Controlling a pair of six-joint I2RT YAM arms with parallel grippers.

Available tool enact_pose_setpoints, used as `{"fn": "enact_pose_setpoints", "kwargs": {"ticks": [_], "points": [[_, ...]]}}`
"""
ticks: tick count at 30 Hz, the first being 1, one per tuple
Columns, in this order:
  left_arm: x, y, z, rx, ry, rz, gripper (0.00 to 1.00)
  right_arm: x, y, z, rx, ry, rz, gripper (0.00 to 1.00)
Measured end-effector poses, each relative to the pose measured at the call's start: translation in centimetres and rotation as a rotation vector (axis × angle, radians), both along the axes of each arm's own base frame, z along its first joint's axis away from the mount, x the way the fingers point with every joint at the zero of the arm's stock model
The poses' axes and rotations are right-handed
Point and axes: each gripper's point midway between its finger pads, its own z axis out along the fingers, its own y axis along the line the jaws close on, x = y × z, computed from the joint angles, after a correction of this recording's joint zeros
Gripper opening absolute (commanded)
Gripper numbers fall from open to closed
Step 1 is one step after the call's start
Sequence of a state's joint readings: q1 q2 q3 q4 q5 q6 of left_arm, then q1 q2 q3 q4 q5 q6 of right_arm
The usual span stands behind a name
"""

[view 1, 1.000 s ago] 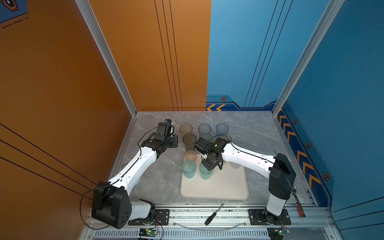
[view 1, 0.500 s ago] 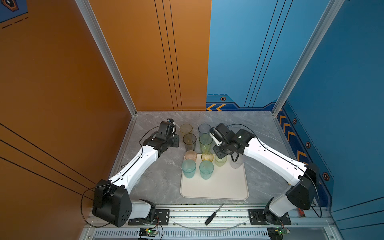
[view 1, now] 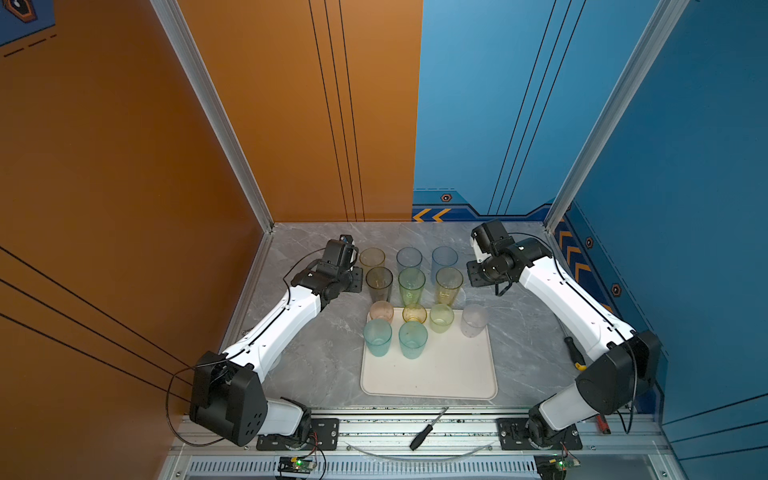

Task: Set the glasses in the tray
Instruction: 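Draw right arm back toward the yellow cup beyond the tray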

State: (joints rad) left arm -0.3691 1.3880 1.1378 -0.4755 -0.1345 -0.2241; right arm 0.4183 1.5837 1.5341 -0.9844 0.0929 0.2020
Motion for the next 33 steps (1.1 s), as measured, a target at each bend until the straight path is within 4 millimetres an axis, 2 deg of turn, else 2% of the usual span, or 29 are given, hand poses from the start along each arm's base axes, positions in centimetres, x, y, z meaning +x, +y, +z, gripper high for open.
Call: {"fn": "enact_pose_setpoints", "kwargs": {"ticks": [9,33], "points": [[0.0,0.0,0.1,0.000,-0.002,0.000,0.29,1.6,1.5,-1.6,0.028,0.056,0.038,0.27],[0.1,0.2,0.0,0.000,0.000,0.006,0.29,4.1,2.5,-4.6,0.010,0.119,0.043,0.26]]}}
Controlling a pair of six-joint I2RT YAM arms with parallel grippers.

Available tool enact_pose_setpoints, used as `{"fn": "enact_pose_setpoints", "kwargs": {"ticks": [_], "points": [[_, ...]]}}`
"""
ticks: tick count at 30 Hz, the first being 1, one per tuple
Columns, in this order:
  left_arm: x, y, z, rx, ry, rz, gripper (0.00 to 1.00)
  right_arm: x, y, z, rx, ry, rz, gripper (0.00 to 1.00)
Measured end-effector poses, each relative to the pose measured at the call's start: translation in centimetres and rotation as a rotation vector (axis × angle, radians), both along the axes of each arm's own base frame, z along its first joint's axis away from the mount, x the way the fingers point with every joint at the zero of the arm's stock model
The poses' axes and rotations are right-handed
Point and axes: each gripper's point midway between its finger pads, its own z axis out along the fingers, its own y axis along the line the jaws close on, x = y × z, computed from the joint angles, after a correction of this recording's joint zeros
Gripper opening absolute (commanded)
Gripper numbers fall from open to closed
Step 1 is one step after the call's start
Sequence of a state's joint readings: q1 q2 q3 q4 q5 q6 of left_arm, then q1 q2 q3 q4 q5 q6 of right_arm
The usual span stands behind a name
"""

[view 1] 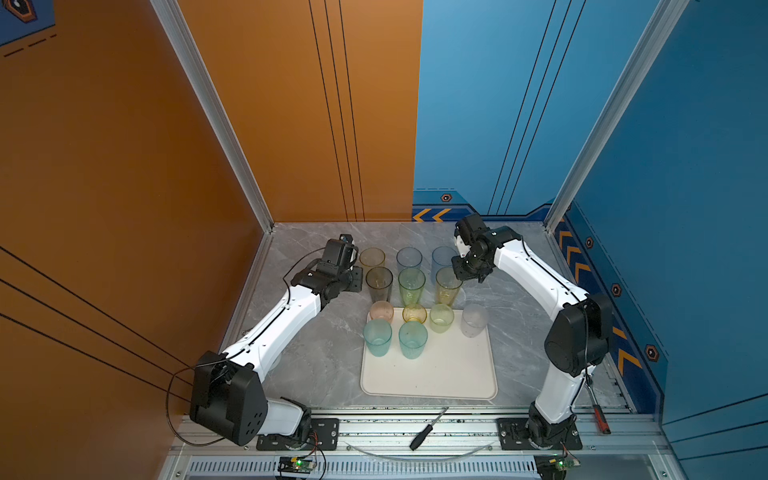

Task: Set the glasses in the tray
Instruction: 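Draw right arm back toward the yellow cup beyond the tray, then grasp the yellow ribbed cup with right gripper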

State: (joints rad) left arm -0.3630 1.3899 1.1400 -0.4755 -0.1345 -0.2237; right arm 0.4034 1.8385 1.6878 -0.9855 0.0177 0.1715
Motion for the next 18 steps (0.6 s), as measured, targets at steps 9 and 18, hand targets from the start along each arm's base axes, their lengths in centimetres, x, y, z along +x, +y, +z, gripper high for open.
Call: {"fn": "enact_pose_setpoints", "kwargs": {"ticks": [9,18], "points": [[0.1,0.4,0.0,0.003,0.000,0.009,0.29,0.7,0.1,-0.9,-0.006,0.014,-0.005,0.24],[0.2,0.7,-0.1,0.005,0.001,0.012,0.29,0.8,0.1,-1.5,-0.012,0.028,-0.005,0.18]]}}
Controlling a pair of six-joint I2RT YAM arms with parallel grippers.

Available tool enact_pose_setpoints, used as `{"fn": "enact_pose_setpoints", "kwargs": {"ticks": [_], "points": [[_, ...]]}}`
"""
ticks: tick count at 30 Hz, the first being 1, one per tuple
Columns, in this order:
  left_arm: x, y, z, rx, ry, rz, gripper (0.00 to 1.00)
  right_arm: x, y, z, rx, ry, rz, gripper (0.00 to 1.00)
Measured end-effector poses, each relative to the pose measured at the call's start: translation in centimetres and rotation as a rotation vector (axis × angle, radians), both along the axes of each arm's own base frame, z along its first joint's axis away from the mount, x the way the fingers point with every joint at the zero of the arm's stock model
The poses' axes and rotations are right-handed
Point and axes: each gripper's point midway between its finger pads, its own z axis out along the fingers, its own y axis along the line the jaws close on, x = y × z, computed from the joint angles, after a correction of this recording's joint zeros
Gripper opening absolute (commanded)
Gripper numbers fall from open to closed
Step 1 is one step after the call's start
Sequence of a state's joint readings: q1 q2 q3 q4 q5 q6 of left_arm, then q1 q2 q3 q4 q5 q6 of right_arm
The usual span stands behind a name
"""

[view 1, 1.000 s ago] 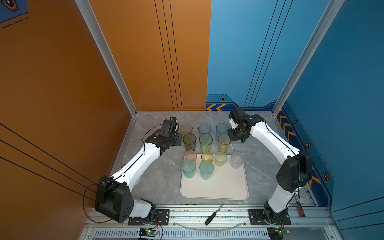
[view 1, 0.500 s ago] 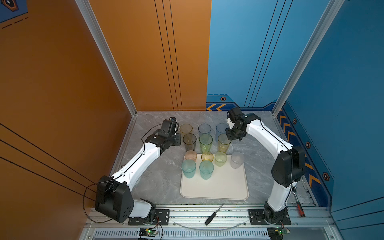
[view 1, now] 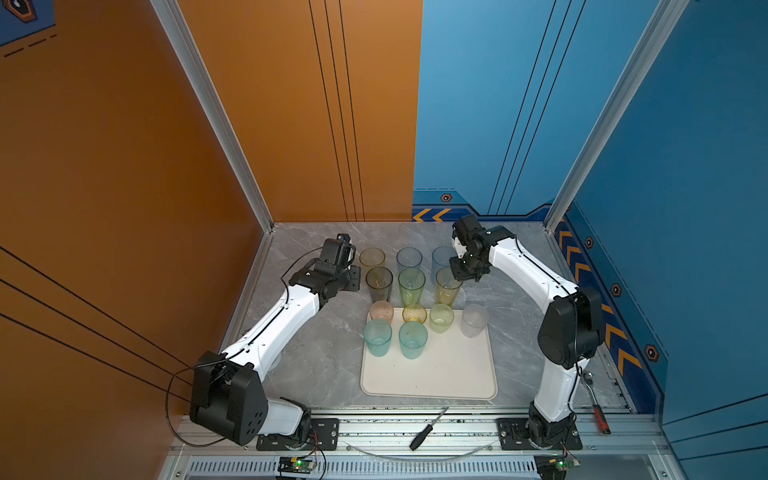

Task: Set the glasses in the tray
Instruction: 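Grasp the yellow ribbed cup with right gripper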

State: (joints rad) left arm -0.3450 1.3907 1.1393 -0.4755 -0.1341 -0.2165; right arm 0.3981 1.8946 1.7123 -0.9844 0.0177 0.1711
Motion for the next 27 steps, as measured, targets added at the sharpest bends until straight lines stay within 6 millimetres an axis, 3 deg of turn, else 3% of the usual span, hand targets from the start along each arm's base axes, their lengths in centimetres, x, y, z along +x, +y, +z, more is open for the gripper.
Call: {"fn": "enact_pose_setpoints", "kwargs": {"ticks": [22,27], "points": [[-0.4,0.3,-1.0,0.007,0.023,0.003,0.29,-0.1,-0.2,0.1,-0.006,-0.003,-0.003,0.00],[-0.9,0.5,-0.7,0.003,0.014,0.003,0.29,-1.2,-1.2,1.0,-0.028,-0.022,-0.012,0.00]]}}
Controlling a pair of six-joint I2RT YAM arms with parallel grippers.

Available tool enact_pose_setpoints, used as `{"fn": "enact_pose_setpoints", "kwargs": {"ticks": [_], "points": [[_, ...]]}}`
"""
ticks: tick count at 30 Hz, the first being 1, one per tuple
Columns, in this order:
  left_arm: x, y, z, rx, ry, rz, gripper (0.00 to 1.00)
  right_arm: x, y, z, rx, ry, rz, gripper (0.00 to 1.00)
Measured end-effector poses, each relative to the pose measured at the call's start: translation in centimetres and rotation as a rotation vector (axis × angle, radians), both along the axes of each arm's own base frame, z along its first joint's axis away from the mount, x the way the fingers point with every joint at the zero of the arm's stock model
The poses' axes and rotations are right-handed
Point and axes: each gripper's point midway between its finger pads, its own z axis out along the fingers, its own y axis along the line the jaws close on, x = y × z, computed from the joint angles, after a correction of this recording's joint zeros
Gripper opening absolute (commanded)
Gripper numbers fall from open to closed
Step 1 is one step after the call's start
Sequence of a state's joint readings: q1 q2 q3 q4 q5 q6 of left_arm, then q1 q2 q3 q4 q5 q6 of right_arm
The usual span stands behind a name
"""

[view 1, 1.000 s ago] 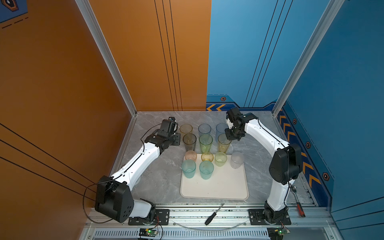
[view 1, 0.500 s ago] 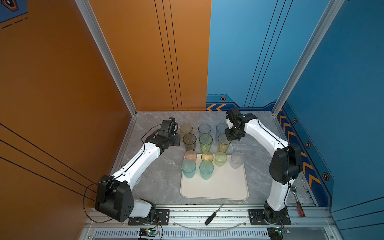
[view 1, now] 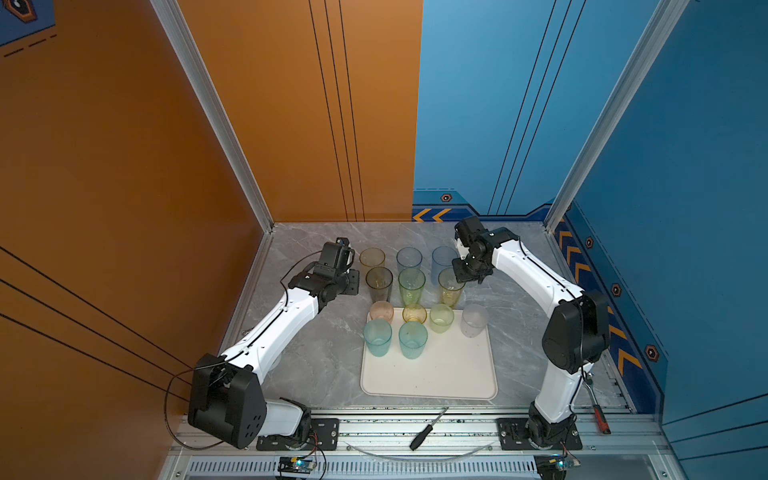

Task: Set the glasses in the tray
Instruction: 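Grasp the yellow ribbed cup with right gripper, then carry yellow cup with right gripper onto tray near the teal cups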

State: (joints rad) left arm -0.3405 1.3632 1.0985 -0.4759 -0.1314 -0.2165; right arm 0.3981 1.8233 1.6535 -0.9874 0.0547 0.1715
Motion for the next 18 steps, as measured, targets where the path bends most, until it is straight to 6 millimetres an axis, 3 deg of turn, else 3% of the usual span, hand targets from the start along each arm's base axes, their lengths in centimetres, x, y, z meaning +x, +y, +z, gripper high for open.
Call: {"fn": "enact_pose_setpoints", "kwargs": {"ticks": [3,12,18], "points": [[-0.1,0.0,0.4,-0.004,-0.010,0.000,0.29,-0.8,-0.8,1.6,-0.008,-0.041,-0.009,0.00],[-0.2,0.0,0.5,-0.005,-0.013,-0.001,0.29,-3.8,-3.8,9.3,0.018,-0.284,-0.055,0.00],[-0.2,0.0,0.5,-0.005,-0.013,-0.001,0.29,-6.7,-3.7,14.0,0.077,-0.398,-0.029,0.00]]}}
